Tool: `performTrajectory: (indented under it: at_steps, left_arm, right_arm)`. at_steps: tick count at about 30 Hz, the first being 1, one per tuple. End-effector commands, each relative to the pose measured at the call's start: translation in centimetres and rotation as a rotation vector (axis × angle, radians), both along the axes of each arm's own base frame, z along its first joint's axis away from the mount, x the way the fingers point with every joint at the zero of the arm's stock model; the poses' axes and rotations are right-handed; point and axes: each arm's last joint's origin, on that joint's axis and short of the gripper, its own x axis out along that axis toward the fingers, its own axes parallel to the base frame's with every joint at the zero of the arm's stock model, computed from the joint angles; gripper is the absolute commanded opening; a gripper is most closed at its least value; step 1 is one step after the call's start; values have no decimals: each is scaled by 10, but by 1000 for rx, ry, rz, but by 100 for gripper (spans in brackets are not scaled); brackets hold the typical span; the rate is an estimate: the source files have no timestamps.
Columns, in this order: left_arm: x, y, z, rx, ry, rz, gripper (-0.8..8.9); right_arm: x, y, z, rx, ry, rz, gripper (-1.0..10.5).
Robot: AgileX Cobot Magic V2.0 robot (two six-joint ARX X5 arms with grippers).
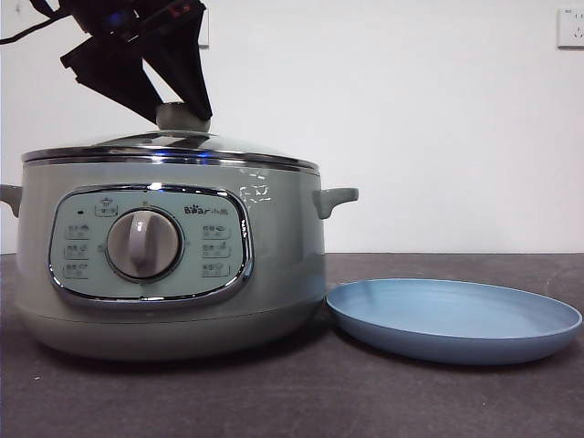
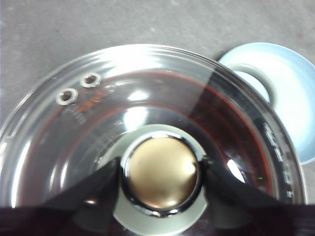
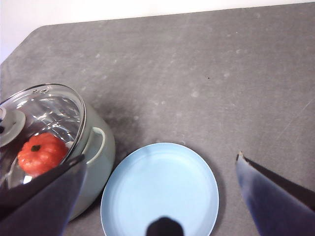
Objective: Take the pumpkin out from the steamer,put the pumpkin in the blue plate,close the lid
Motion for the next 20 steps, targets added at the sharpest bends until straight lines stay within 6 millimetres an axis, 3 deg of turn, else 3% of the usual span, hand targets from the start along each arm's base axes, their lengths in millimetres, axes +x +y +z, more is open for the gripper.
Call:
performTrajectory:
  at_steps: [1, 3, 9, 15, 20]
  left_arm:
    - [-1, -1, 0, 17, -3, -30, 48]
    - [-1, -1, -1, 6, 6, -43, -15]
    - [0, -2, 3, -7, -23, -40, -9]
    - [-3, 0, 28, -40, -95, -37, -9]
    - [-17, 7, 55, -79, -176, -35, -9]
  right_arm:
    - [0, 0, 2, -5, -12, 6, 504]
    - [0, 0, 1, -5, -9, 6, 504]
    - [-1, 0, 1, -6, 0, 6, 504]
    - [-1, 0, 0, 6, 9, 3, 504]
    - [4, 5, 1, 85, 10, 116, 501]
